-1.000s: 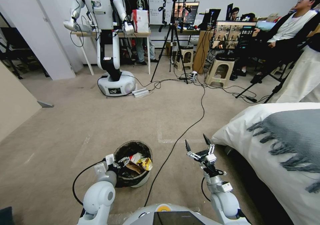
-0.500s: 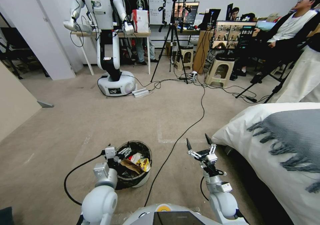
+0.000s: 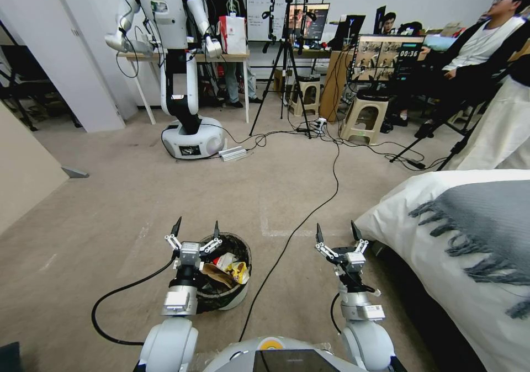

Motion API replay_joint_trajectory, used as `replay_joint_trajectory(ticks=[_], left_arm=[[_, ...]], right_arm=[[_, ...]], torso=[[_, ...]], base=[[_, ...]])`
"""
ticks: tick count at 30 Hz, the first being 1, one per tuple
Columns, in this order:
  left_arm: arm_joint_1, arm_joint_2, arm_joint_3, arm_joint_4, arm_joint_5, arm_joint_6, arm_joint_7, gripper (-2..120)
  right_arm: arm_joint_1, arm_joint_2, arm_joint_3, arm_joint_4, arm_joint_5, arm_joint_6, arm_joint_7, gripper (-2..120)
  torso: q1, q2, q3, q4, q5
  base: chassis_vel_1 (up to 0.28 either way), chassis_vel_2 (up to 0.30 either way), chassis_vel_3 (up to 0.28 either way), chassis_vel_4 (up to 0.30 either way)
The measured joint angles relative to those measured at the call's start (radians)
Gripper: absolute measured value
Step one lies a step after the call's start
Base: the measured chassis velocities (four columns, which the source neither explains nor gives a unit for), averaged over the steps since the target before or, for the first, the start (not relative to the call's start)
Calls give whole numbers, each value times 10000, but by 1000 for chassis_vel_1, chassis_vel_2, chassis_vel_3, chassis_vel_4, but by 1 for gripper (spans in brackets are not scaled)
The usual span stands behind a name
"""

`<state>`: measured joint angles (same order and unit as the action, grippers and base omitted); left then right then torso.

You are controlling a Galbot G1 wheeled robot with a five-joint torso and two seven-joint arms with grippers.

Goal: Pick up the trash bin, then pick up the garbage from the floor and place it into the trash bin.

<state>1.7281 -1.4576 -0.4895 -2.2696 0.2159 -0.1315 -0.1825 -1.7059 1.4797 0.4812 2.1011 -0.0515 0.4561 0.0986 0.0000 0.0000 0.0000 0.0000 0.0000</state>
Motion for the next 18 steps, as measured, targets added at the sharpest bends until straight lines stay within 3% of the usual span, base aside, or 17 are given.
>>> replay_joint_trajectory(ticks=[18], left_arm=[[31,2,-12,-21,-27,-22,-227,100]], right_arm=[[22,-54,104,17,43,-33,53,100]], torso=[[0,0,0,0,0]], base=[[0,0,0,0]])
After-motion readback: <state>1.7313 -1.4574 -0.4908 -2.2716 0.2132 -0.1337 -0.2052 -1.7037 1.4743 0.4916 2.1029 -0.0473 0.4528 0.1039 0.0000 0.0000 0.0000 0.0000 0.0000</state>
